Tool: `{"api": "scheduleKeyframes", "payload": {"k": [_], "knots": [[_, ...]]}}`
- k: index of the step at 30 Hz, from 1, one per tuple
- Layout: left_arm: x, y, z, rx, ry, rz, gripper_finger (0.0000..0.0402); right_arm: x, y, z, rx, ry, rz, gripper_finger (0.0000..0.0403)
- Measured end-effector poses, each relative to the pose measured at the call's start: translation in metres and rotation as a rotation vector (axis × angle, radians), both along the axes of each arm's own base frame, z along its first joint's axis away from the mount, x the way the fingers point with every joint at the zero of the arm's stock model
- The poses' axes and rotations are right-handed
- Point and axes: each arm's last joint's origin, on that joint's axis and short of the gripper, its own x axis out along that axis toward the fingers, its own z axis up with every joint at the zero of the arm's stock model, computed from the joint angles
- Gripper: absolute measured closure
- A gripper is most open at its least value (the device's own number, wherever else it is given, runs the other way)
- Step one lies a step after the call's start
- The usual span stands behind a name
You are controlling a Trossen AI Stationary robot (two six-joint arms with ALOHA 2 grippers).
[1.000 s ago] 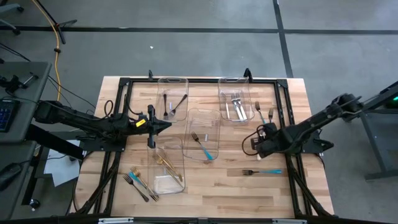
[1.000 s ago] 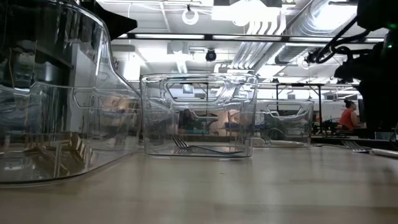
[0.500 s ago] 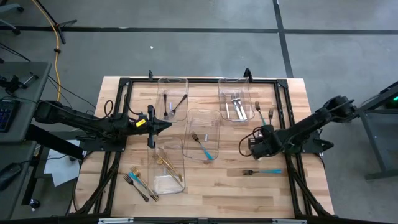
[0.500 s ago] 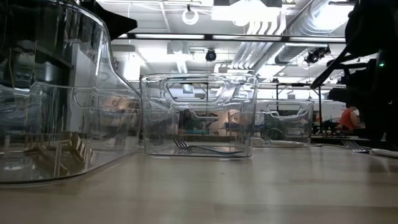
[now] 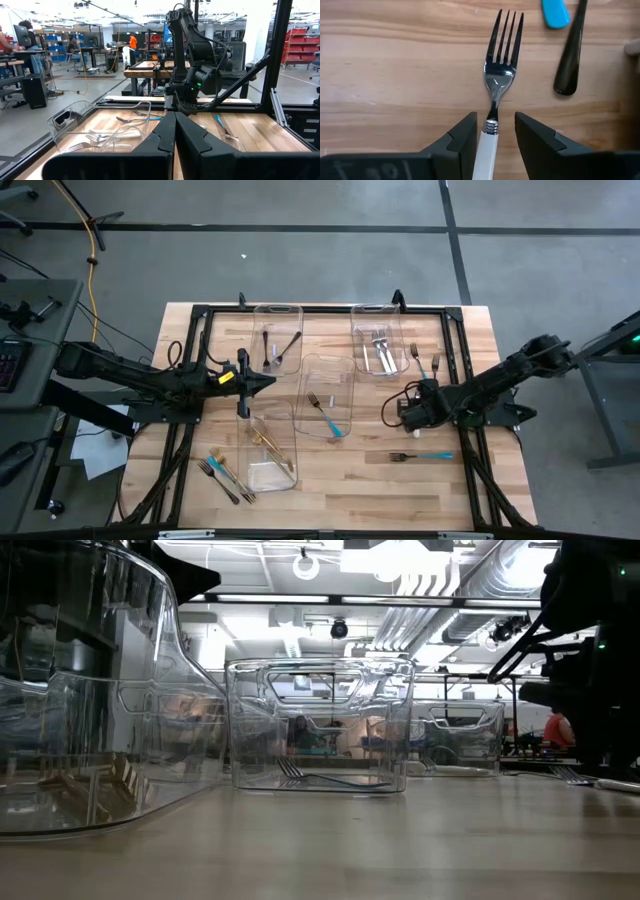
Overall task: Sort silverware by color (type)
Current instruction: Put the white fork into the top right transparent bin
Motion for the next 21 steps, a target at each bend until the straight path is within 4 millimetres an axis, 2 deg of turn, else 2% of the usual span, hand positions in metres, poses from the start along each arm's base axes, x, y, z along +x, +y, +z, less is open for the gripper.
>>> {"api": "scheduleKeyframes", "payload": {"k": [7,21], "knots": [[0.0,0.0,0.0,0.0,0.0,0.0,0.0401,0.002,-0.001,-0.003,-0.025,0.006,-0.025,0.0275],[0.0,0.0,0.0,0.0,0.0,0.0,0.0401,0.008,0.002,-0.023,-0.059,0.102,-0.062,0.0275]]}}
